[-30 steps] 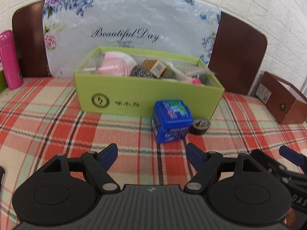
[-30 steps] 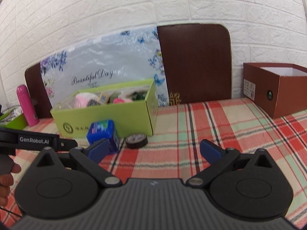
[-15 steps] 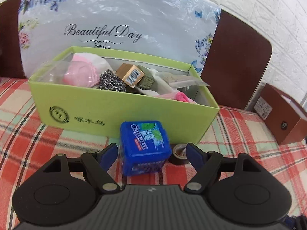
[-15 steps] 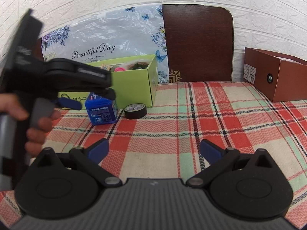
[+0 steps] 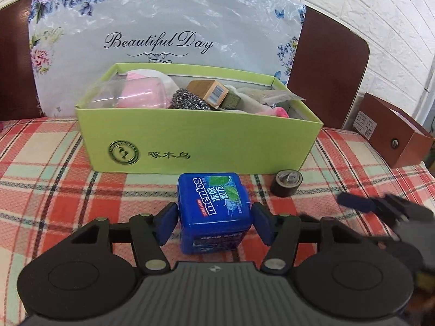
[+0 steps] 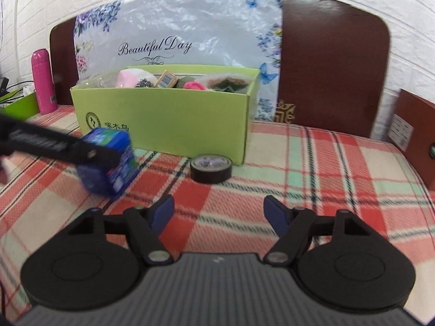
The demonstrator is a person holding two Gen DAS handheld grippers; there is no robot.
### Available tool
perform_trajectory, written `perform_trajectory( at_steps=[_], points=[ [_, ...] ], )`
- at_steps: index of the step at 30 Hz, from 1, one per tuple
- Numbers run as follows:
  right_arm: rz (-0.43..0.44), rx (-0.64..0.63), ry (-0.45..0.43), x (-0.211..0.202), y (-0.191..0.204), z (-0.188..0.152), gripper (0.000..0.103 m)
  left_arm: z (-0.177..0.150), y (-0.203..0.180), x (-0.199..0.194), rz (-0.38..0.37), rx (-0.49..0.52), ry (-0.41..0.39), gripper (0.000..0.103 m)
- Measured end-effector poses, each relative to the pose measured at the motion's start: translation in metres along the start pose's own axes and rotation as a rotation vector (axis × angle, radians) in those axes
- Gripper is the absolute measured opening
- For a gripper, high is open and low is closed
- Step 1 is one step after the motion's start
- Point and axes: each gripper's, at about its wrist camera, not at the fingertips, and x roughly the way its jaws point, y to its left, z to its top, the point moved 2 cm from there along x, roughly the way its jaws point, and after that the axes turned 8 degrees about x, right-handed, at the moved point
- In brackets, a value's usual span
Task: Organize objects
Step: 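Grasp the blue mentos tin with left tool while right tool grasps black tape roll, then lift the mentos tin and tape roll into the lime-green box and release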
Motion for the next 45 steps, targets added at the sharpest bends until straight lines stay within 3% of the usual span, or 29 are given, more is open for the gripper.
perform_trajectory(
  at_steps=[4, 6, 7, 14, 22, 24, 26, 34, 42, 43, 45],
  points=[
    [0.001, -0.024, 0.02, 0.034, 0.009, 0.014, 0.07, -0.005, 0.005, -0.004, -0.002, -0.019, -0.007, 0.062],
    [-0.004, -0.018, 0.031, 0.048, 0.009, 0.018, 0.061, -0.006, 0.006, -0.002, -0.009, -0.026, -0.007, 0.063],
    [-0.008, -0.02, 0.035, 0.051, 0.009, 0.019, 0.044, -0.006, 0.006, -0.001, -0.009, -0.026, -0.003, 0.063],
    [0.011, 0.036, 0.046, 0.019, 0.0, 0.006, 0.045, -0.01, 0.004, 0.001, -0.026, -0.002, 0.003, 0.062],
    [0.063, 0.037, 0.107, -0.046, -0.001, -0.027, 0.045, -0.031, -0.015, -0.026, -0.136, 0.031, 0.036, 0.062],
    [0.069, 0.035, 0.109, -0.054, 0.001, -0.035, 0.045, -0.036, -0.021, -0.028, -0.12, 0.035, 0.032, 0.063],
    [0.069, 0.036, 0.11, -0.057, 0.003, -0.041, 0.045, -0.039, -0.027, -0.024, -0.082, 0.041, 0.039, 0.071],
    [0.043, 0.036, 0.088, -0.061, 0.007, -0.044, 0.054, -0.043, -0.029, -0.017, -0.066, 0.015, 0.048, 0.071],
    [0.038, 0.026, 0.099, -0.053, 0.013, -0.045, 0.054, -0.045, -0.025, -0.009, -0.06, 0.009, 0.066, 0.07],
    [0.034, 0.02, 0.105, -0.052, 0.013, -0.046, 0.051, -0.045, -0.024, -0.009, -0.075, -0.001, 0.062, 0.063],
    [0.023, 0.013, 0.106, -0.052, 0.014, -0.046, 0.045, -0.044, -0.023, -0.01, -0.077, -0.001, 0.062, 0.063]
  ],
)
